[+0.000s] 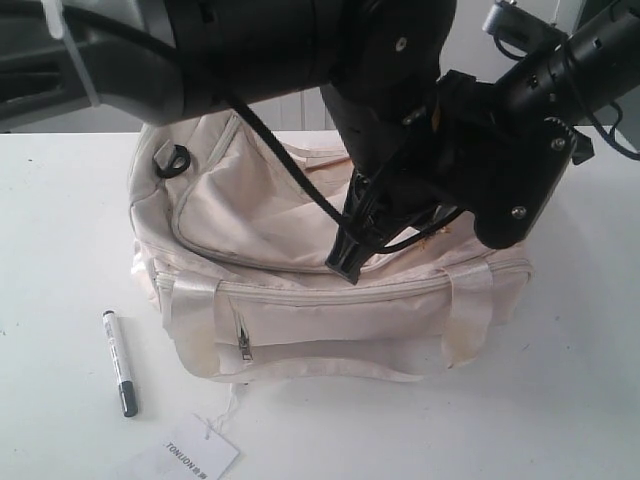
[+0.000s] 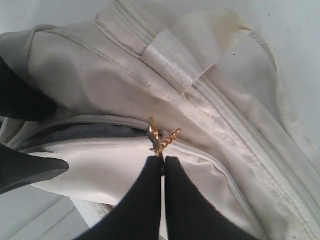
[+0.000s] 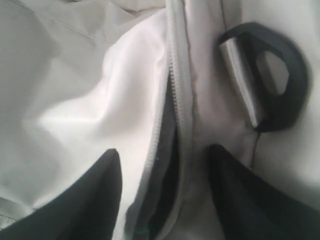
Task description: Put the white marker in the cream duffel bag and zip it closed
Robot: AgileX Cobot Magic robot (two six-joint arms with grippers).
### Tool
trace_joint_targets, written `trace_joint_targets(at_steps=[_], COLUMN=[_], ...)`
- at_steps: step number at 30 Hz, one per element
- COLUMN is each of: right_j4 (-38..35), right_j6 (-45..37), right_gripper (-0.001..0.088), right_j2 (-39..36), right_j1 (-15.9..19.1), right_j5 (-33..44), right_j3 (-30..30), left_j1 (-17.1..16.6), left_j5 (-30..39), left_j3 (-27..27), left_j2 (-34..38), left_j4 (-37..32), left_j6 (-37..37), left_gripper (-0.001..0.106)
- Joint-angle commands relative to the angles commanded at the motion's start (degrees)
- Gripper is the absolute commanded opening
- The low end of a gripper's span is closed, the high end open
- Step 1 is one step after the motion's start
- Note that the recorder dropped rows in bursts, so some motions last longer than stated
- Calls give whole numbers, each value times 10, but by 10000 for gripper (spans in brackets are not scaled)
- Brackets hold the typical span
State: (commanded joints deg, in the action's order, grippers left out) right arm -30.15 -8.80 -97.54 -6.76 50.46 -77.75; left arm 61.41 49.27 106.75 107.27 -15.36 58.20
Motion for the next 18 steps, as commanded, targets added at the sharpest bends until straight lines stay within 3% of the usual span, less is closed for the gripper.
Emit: trace_joint_targets(at_steps=[3, 7, 9, 18], right_j4=[0, 1, 1, 0], right_j6=[0, -9, -14, -15], right_gripper=[447, 108, 0, 0], right_j2=[0, 0, 0, 0], right_j1=[-1, -1, -1, -1], right_j5=[0, 2, 2, -4], right_j3=[1, 1, 1, 1], left_j1=[0, 0, 0, 0], left_j5=[0, 0, 0, 13], left_j3=[0, 0, 0, 0], left_j2=[0, 0, 0, 0], left_j4=[1, 1, 1, 17], left_j6=[0, -3, -11, -29], left_gripper=[0, 0, 0, 0])
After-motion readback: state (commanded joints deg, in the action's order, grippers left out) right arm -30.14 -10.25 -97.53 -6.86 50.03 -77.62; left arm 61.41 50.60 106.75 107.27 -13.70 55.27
